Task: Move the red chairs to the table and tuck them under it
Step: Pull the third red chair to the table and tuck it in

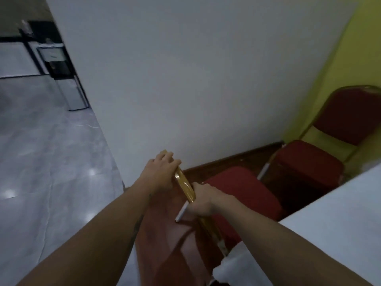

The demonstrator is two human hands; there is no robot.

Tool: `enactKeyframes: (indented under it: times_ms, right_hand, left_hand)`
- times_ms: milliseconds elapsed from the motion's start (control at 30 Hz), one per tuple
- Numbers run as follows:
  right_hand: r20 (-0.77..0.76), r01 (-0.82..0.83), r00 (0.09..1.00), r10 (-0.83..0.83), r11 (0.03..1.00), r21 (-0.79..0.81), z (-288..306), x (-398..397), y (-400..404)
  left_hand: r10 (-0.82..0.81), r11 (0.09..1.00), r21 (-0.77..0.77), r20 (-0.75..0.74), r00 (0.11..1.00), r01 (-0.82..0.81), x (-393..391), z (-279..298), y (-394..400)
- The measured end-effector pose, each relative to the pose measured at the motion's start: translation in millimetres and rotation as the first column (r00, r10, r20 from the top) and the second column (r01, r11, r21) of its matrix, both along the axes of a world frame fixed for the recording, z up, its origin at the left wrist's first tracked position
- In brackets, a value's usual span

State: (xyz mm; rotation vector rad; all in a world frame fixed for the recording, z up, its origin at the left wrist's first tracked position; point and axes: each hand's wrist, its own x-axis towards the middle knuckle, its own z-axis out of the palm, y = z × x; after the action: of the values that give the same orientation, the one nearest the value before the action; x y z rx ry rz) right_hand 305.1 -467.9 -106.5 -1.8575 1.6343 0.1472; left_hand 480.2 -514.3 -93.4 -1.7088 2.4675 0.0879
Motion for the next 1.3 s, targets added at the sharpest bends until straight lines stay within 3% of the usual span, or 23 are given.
enactKeyframes:
  times_ms: [133, 533, 767, 867, 933, 967, 1000, 1067, 1133, 1200, 1300]
  right_hand:
    - [-0.015, 0.046, 0.999, -0.047, 0.999, -0.019, -1.1, 0.5, -21.0]
    - [0.04, 0.312, 0.95, -0.31, 0.946, -0.086, -5.5, -53.9, -65.3]
    - [0.028, 0.561, 0.827, -0.562, 0.821, -0.101, -12.9, -95.4, -91.0]
    - [0.049, 0.668, 0.743, -0.667, 0.738, -0.091, -15.7, -104.2, -99.4]
    - [0.07, 0.727, 0.686, -0.724, 0.683, -0.071, -17.7, -106.3, -104.2]
    - [0.085, 0.761, 0.649, -0.756, 0.646, -0.062, -18.2, -106.4, -105.6]
    - [0.095, 0.785, 0.619, -0.779, 0.617, -0.059, -19.2, -106.4, -105.8]
    - [0.098, 0.812, 0.584, -0.806, 0.582, -0.051, -22.2, -105.4, -103.6]
    - [0.094, 0.821, 0.571, -0.815, 0.57, -0.04, -24.4, -103.9, -99.3]
    - [0.094, 0.832, 0.555, -0.827, 0.553, -0.047, -27.9, -104.2, -96.3]
    - [0.084, 0.825, 0.565, -0.821, 0.564, -0.039, -27.7, -106.3, -98.2]
  left_hand:
    - [-0.001, 0.999, 0.034, -0.177, 0.984, 0.007, -7.7, -7.7, -41.1]
    - [0.063, 0.993, 0.113, -0.378, 0.924, -0.022, -74.1, -20.1, -108.8]
    - [0.071, 0.906, 0.391, -0.516, 0.854, 0.161, -113.4, -14.6, -164.5]
    - [0.275, 0.878, 0.463, -0.694, 0.666, 0.12, -118.8, -15.7, -184.4]
    - [0.535, 0.823, 0.556, -0.689, 0.49, -0.116, -123.5, -20.2, -190.1]
    - [0.682, 0.721, 0.662, -0.628, 0.375, -0.204, -127.3, -21.5, -192.8]
    - [0.802, 0.591, 0.784, -0.546, 0.242, -0.19, -132.5, -22.5, -195.0]
    - [0.913, 0.4, 0.916, -0.401, 0.069, 0.029, -145.8, -20.4, -198.7]
    - [0.932, 0.361, 0.929, -0.362, 0.002, 0.078, -157.7, -20.2, -198.8]
    - [0.916, 0.402, 0.915, -0.401, 0.011, -0.031, -166.4, -24.1, -199.0]
    - [0.896, 0.444, 0.893, -0.443, 0.03, -0.069, -170.2, -23.7, -198.4]
